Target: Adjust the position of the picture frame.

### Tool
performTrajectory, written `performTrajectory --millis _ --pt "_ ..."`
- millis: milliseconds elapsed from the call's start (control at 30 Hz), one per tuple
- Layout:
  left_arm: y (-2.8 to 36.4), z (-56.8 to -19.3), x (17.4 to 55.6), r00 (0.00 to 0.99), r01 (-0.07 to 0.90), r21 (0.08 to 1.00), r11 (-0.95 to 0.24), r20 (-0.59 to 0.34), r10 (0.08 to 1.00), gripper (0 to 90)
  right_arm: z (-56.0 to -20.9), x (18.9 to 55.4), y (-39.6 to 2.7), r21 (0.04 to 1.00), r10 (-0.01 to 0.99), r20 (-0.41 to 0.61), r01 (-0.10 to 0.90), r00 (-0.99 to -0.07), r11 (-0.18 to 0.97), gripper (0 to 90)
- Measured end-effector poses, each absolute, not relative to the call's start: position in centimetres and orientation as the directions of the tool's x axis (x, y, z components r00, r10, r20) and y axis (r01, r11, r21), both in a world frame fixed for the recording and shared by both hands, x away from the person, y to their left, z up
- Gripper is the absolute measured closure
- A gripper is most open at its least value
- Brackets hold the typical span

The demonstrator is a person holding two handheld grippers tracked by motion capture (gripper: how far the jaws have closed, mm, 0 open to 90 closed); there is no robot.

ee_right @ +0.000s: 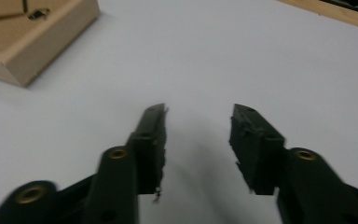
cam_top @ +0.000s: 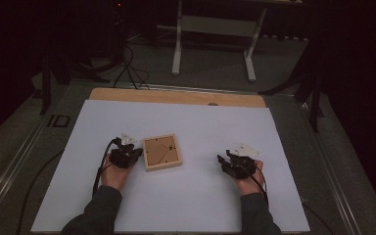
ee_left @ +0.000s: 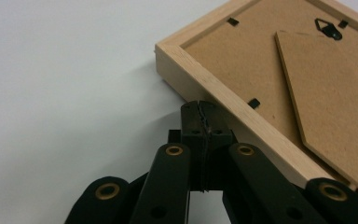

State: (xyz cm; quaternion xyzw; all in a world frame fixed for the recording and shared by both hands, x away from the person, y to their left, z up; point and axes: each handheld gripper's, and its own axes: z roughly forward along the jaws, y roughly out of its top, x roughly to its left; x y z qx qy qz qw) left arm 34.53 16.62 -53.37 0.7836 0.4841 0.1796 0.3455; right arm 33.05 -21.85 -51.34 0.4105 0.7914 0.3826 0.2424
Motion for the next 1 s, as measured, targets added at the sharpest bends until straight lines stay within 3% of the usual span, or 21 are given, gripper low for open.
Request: performTrajectory --millis 33,233,667,1000 --pt "16.2 -53.4 34.5 0.476 0.629 0.717 -0.300 -0.050 0.878 89.5 -51.3 33.1 -21.5 0.804 0.839 -0.062 0.471 -0.541 0.363 69.5" --pt "15.3 -53.4 34.3 0.496 0.619 0.719 -0.316 -0.046 0.867 89.6 -51.6 32.8 -19.7 0.791 0.825 -0.033 0.490 -0.564 0.366 86.8" --pt "14.5 -53.2 34.0 0.508 0.609 0.722 -0.330 -0.035 0.860 89.5 -53.2 33.1 -14.3 0.749 0.750 -0.031 0.482 -0.661 0.455 89.5" --pt "13.8 -53.2 33.8 0.521 0.602 0.724 -0.338 -0.036 0.852 89.6 -53.4 33.2 -13.6 0.748 0.739 0.001 0.491 -0.673 0.446 89.6"
